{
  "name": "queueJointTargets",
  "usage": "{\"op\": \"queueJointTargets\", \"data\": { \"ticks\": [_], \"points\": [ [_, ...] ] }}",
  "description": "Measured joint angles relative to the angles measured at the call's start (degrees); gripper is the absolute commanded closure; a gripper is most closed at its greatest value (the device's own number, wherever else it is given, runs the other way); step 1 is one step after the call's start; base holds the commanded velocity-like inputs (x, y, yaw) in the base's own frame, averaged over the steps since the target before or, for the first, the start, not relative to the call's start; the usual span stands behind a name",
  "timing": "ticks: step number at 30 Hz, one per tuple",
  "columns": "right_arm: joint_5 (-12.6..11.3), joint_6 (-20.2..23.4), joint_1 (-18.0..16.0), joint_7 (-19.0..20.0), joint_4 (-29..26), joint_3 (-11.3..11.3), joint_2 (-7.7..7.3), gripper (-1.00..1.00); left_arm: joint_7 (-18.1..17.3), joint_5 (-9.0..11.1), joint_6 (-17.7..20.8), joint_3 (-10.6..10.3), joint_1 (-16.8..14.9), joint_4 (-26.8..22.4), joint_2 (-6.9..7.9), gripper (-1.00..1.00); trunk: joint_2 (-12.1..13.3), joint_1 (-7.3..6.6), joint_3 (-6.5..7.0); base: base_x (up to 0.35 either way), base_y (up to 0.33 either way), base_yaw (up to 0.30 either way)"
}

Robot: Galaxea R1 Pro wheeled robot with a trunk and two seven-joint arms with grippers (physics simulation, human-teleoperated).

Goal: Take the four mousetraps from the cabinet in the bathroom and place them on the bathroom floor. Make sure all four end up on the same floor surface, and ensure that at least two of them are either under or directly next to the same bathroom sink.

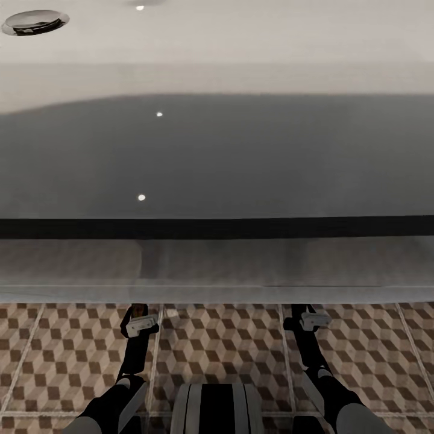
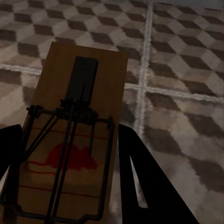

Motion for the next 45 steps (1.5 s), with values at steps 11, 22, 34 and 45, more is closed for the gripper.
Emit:
{"op": "queueJointTargets", "data": {
  "ticks": [11, 22, 34, 45],
  "points": [
    [0.24, 0.04, -0.12, 0.04, -1.18, 0.01, -0.01, 1.0, 0.04, -0.02, -0.01, -0.13, 0.0, 0.0, -0.04, 1.0, 0.0, 0.0, 0.0, 0.0, 0.0, 0.0],
    [0.25, -0.18, -0.23, 0.04, -2.84, 0.01, -0.01, 1.0, 0.1, -0.09, -0.27, -0.18, 0.0, -0.41, -0.07, 1.0, 0.0, 0.0, 0.0, 0.0, 0.0, 0.0],
    [0.28, -0.73, -0.44, 0.06, -2.86, 0.03, 0.0, 1.0, 0.56, -5.31, -3.01, -0.01, 0.01, -0.71, -0.8, 1.0, 0.0, 0.0, 0.0, 0.0, 0.0, 0.0],
    [0.09, 0.09, -0.44, 6.79, -2.73, 2.47, 0.18, 1.0, -0.09, -6.09, -3.67, 0.0, 0.01, -1.02, -1.49, 1.0, 0.0, 0.0, 0.0, 0.0, 0.0, 0.0]
  ]
}}
